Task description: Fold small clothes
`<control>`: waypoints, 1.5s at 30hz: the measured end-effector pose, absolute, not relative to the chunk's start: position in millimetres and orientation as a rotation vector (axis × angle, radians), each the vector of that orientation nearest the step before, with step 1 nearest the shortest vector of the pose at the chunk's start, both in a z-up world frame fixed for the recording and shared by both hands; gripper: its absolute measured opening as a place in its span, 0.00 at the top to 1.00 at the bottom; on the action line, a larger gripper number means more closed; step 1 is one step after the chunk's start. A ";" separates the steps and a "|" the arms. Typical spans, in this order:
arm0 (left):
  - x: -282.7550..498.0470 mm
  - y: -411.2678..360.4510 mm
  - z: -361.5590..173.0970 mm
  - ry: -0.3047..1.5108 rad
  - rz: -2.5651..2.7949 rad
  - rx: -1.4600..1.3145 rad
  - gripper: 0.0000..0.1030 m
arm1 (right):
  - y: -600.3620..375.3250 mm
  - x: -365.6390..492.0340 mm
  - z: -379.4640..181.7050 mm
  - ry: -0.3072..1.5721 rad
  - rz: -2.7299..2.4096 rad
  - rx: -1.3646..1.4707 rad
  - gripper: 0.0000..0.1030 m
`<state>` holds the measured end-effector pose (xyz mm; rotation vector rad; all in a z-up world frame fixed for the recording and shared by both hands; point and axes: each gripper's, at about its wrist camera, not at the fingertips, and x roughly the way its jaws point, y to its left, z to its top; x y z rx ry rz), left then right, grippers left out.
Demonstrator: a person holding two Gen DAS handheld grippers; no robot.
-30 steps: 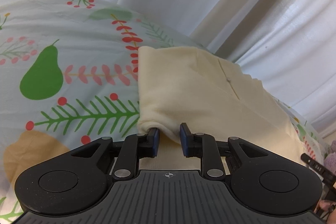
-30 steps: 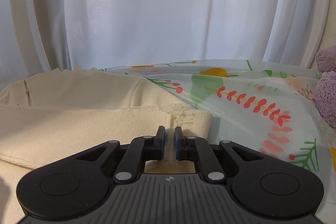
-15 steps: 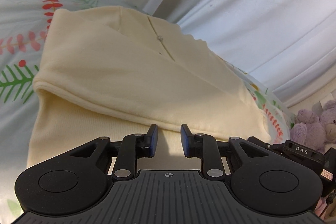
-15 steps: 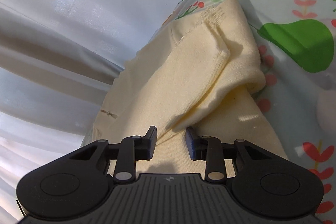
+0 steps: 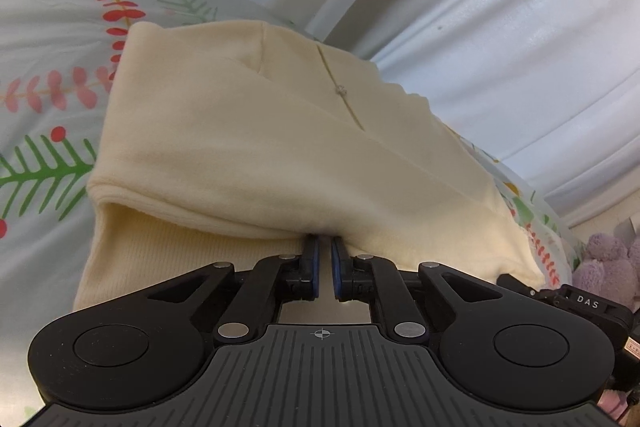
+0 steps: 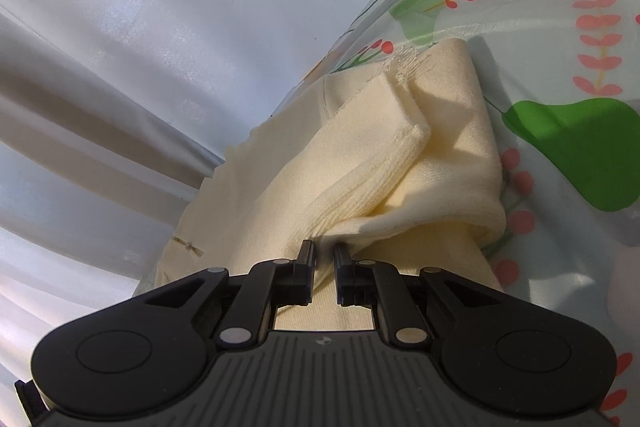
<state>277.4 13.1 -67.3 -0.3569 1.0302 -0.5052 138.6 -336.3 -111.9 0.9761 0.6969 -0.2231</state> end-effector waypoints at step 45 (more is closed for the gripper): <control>126.1 109.2 -11.6 1.007 -0.361 -0.138 0.38 | -293.6 -45.5 -45.5 0.877 -0.101 0.501 0.66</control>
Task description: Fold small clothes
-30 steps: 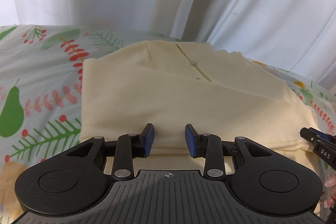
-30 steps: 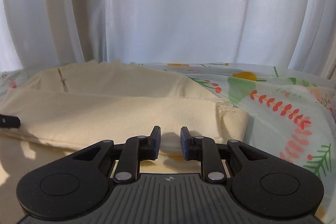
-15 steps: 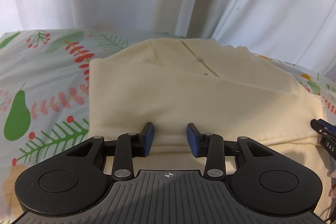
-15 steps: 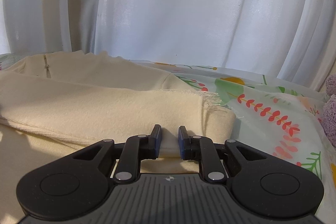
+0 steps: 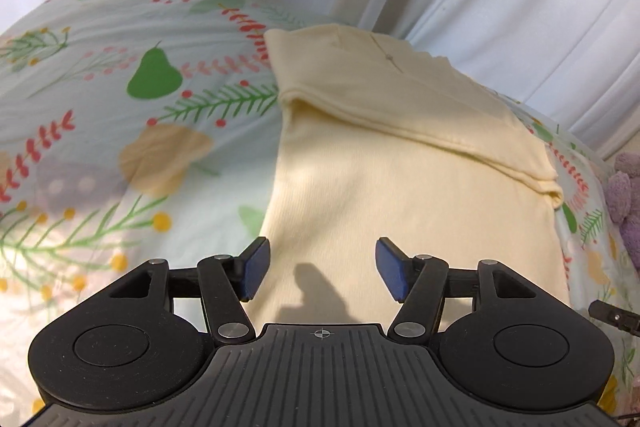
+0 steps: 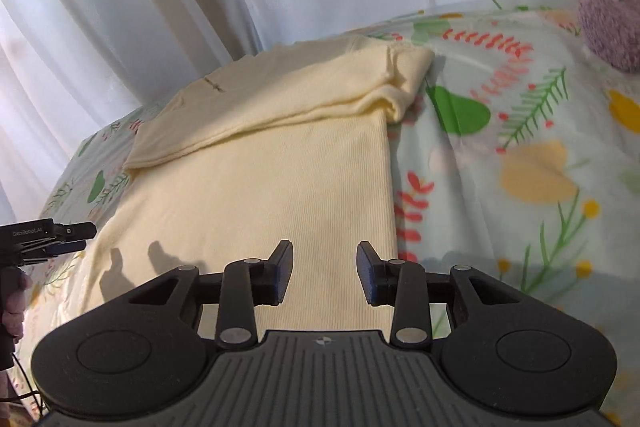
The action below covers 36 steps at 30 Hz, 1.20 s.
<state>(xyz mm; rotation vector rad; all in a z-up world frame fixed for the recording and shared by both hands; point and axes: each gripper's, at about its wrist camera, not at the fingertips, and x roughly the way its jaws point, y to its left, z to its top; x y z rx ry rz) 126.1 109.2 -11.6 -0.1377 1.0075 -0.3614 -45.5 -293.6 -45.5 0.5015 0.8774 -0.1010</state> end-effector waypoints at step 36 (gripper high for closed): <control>57.6 177.5 -10.5 1.179 -0.403 -0.362 0.91 | -321.2 -135.5 -76.9 0.963 -0.015 0.939 0.95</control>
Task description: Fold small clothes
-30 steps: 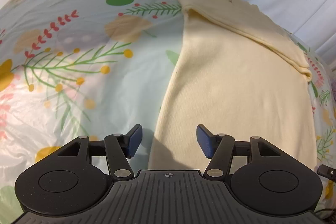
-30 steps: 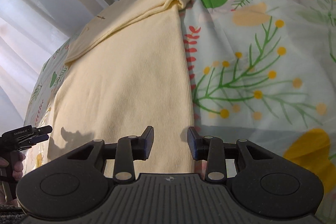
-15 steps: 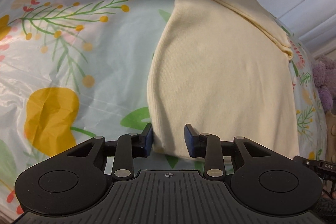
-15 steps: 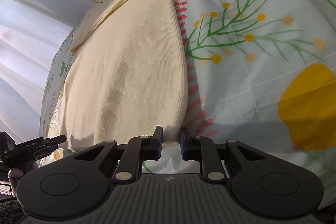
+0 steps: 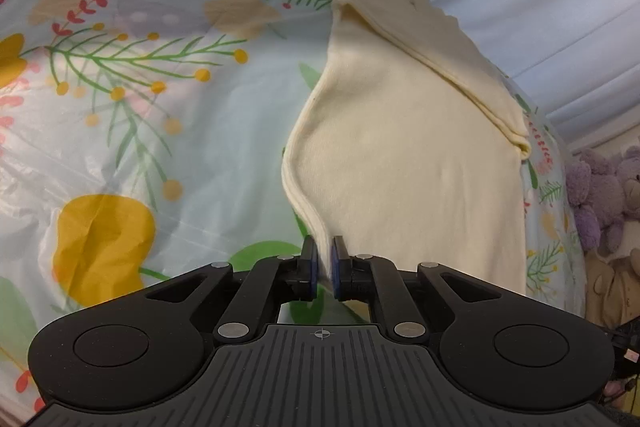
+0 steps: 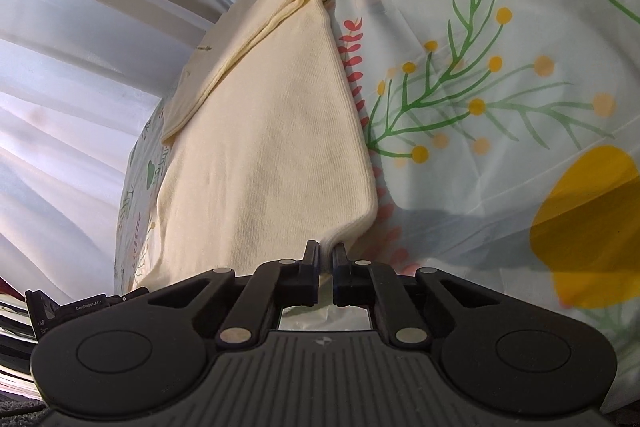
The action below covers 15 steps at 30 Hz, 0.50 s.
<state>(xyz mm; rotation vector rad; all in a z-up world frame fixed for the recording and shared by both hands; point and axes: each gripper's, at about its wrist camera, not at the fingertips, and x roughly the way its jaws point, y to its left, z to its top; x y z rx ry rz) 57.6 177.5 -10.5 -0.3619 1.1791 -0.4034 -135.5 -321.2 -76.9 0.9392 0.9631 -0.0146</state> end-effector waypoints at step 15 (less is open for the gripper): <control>130.9 155.6 37.6 0.980 -0.458 -0.410 0.91 | -348.1 -60.1 -34.5 0.788 -0.031 0.863 0.95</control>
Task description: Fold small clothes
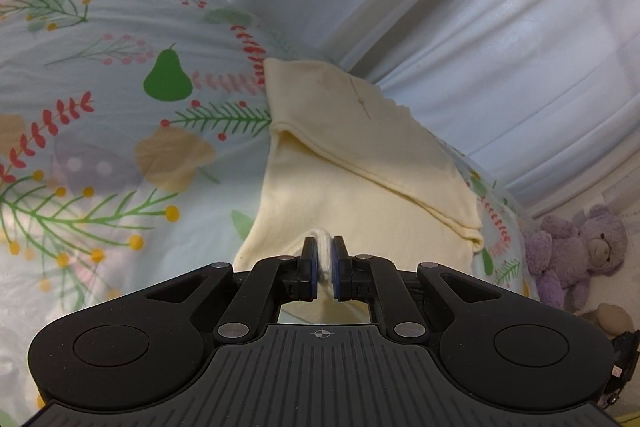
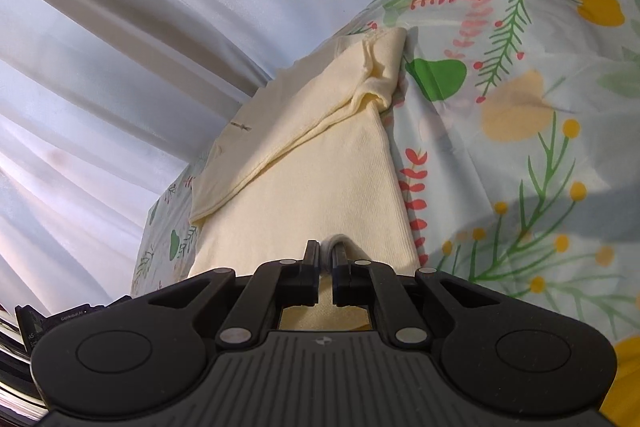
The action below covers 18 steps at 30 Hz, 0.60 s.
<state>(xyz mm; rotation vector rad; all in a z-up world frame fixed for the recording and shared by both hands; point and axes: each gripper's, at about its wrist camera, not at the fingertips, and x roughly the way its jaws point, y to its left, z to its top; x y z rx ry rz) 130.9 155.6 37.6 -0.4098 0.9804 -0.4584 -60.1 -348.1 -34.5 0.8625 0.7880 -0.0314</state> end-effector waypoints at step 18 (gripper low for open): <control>235.4 80.7 -13.8 0.973 -0.383 -0.191 0.91 | -335.4 80.1 -60.3 0.796 -0.162 0.363 0.95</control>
